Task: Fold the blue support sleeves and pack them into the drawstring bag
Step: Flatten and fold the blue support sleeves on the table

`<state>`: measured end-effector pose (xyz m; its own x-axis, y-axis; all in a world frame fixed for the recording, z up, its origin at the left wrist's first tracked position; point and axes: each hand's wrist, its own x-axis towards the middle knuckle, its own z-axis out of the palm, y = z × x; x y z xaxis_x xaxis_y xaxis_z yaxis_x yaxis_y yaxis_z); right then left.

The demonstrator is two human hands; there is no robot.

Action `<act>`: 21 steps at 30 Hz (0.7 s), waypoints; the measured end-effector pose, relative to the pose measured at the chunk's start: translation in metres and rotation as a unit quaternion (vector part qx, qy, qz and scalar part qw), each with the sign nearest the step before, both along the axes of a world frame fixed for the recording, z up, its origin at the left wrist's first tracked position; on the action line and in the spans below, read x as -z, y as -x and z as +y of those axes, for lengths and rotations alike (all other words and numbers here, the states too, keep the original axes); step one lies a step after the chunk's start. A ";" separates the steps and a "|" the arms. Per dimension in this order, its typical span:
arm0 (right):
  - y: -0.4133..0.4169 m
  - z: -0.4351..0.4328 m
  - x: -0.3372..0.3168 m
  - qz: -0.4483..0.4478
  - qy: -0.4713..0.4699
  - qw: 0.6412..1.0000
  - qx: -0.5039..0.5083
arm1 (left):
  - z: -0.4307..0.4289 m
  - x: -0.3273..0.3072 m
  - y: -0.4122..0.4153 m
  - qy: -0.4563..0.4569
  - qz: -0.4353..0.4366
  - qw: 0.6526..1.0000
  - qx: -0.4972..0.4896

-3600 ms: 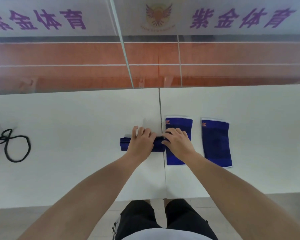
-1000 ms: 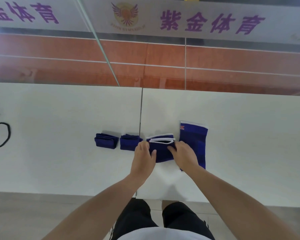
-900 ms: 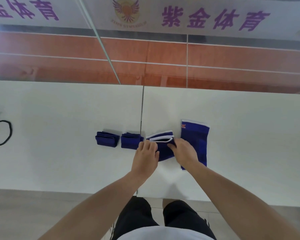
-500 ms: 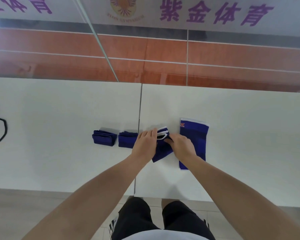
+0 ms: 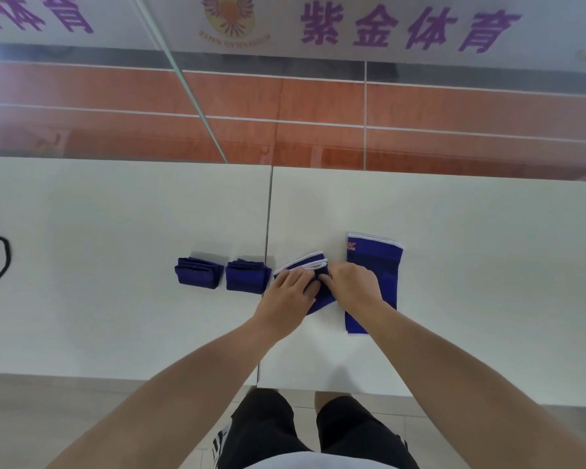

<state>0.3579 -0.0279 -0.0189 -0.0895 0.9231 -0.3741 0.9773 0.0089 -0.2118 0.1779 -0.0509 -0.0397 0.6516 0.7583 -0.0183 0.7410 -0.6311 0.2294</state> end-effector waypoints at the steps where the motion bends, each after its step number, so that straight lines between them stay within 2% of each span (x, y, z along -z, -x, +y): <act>1: -0.005 -0.005 -0.001 0.003 -0.017 1.000 -0.007 | -0.005 0.003 0.000 0.018 0.022 1.000 -0.003; 4: -0.024 -0.021 -0.001 -0.016 -0.064 0.997 -0.037 | -0.012 0.012 0.004 0.052 0.089 0.995 -0.001; 8: -0.057 -0.044 0.004 -0.004 -0.109 0.994 -0.028 | -0.008 0.010 0.009 0.061 0.146 0.987 0.009; 12: -0.089 -0.070 0.005 0.019 -0.084 0.995 -0.059 | 0.005 -0.008 0.004 0.030 0.229 0.972 0.045; 15: -0.110 -0.086 -0.002 0.032 -0.013 0.996 -0.082 | 0.013 -0.025 -0.004 0.016 0.204 0.977 0.064; 18: -0.121 -0.098 -0.004 0.011 0.055 0.991 -0.125 | 0.007 -0.027 -0.018 -0.005 0.137 0.985 0.105; 21: -0.124 -0.109 0.004 -0.024 0.045 0.987 -0.152 | -0.008 -0.021 -0.039 -0.009 0.092 0.981 0.171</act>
